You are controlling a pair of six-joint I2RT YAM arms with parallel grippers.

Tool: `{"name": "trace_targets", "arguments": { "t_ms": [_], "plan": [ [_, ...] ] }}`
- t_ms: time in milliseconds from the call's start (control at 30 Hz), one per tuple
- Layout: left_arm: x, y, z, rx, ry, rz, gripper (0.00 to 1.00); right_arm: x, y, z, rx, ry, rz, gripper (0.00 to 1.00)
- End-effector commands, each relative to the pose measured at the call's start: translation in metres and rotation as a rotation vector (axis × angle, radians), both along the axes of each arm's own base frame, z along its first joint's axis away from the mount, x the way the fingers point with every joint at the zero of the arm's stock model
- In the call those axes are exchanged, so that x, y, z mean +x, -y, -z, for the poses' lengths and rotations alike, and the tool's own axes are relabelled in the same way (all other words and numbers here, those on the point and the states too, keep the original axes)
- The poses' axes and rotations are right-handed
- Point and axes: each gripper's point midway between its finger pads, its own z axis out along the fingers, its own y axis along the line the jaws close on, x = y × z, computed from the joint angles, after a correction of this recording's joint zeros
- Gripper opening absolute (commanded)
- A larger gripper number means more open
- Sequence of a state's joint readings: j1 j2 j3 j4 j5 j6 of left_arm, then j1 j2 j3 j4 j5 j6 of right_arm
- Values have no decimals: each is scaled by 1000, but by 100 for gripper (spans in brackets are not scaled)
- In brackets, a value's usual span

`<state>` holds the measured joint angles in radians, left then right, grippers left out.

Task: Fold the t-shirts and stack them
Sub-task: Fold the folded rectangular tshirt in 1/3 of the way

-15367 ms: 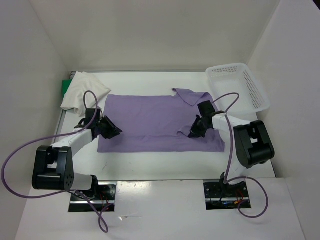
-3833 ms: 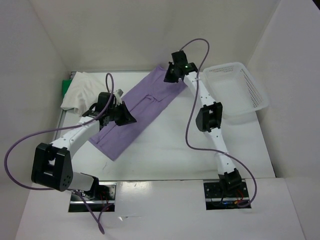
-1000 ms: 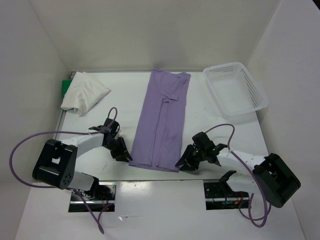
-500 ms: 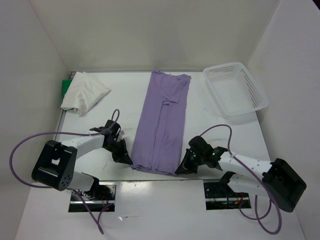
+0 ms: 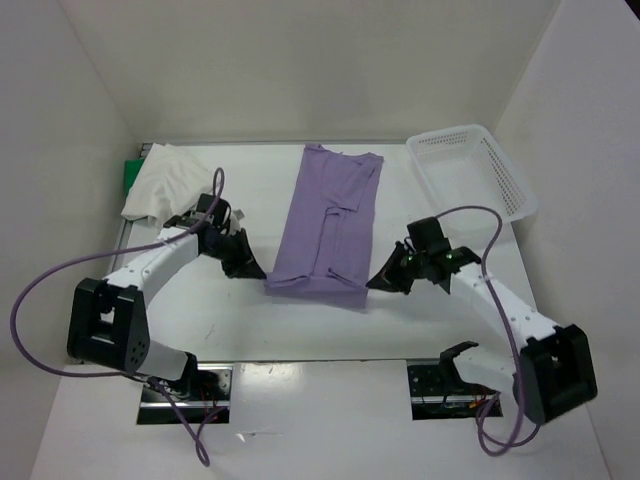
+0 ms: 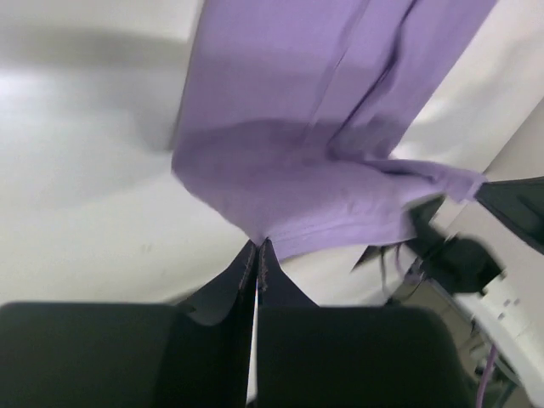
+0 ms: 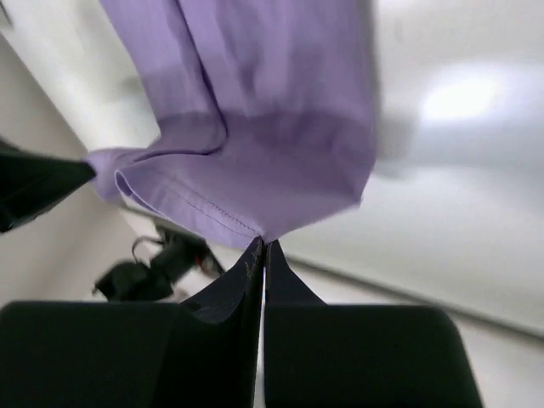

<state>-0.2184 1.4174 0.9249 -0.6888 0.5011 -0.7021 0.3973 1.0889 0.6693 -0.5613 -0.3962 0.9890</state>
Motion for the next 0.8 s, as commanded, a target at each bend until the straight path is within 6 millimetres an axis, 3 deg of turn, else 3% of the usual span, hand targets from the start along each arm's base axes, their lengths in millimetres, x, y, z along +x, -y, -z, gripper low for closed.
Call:
{"name": "trace_targets", "arguments": {
  "t_ms": [0, 100, 167, 200, 267, 300, 367, 400, 433, 500, 533, 633, 767],
  "plan": [
    [61, -11, -17, 30, 167, -70, 0, 51, 17, -2, -91, 121, -40, 0],
    [108, -3, -19, 1, 261, -129, 0, 93, 22, 8, -151, 150, -45, 0],
    [137, 2, -31, -16, 311, -138, 0, 124, 27, 3, -189, 197, -40, 0],
    [151, 3, -17, 0, 293, -143, 0, 132, 30, 14, -201, 169, -38, 0],
    [181, 7, -10, 8, 293, -147, 0, 160, 33, 5, -220, 220, -16, 0],
    [190, 8, -8, 8, 295, -148, 0, 169, 42, 15, -228, 190, 6, 0],
    [206, 11, 2, 10, 289, -147, 0, 189, 48, 8, -230, 223, 25, 0],
    [222, 13, -7, 1, 331, -163, 0, 196, 51, 16, -237, 215, 24, 0],
    [228, 14, -9, -1, 339, -163, 0, 210, 56, 10, -236, 232, 45, 0],
    [242, 15, 3, 13, 325, -168, 0, 220, 59, 16, -243, 225, 44, 0],
    [255, 17, -5, 5, 354, -169, 0, 229, 63, 24, -247, 209, 53, 0],
    [266, 16, 25, 32, 313, -167, 0, 240, 65, 41, -247, 188, 46, 0],
    [276, 20, 30, 15, 332, -161, 2, 247, 66, 54, -267, 176, 32, 0]
  ]
}}
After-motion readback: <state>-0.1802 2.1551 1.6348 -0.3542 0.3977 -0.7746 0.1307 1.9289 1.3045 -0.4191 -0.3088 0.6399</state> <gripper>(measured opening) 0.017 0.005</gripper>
